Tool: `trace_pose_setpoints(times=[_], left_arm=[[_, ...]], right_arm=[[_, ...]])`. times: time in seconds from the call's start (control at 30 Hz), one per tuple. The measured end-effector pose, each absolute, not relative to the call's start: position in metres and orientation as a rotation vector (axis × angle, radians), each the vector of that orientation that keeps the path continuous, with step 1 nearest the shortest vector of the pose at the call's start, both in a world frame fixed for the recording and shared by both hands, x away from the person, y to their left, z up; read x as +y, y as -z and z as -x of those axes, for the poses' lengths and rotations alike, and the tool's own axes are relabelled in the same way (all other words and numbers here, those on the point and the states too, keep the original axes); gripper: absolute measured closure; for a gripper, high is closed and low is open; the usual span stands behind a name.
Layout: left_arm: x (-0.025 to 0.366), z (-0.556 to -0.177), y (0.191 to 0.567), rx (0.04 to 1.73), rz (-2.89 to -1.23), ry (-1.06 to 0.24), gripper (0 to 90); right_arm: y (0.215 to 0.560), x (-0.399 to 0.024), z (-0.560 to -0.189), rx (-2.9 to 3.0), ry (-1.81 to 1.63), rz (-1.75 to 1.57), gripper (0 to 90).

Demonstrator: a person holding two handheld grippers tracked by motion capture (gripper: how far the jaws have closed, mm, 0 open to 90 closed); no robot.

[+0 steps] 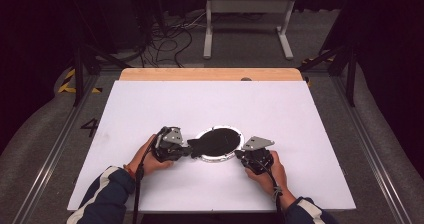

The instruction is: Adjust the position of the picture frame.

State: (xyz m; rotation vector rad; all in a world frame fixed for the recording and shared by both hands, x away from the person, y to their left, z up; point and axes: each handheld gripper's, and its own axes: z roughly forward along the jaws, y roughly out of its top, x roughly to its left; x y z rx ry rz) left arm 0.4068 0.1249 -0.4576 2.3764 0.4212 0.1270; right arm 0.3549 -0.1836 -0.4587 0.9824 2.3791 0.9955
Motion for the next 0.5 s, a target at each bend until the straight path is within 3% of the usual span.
trace_pose_setpoints(times=[0.5], left_arm=[[0.120, -0.399, 0.459, 0.403, -2.367, -0.106, 89.6]], right_arm=[[0.460, -0.183, -0.377, 2.332, -0.991, -1.020, 90.0]])
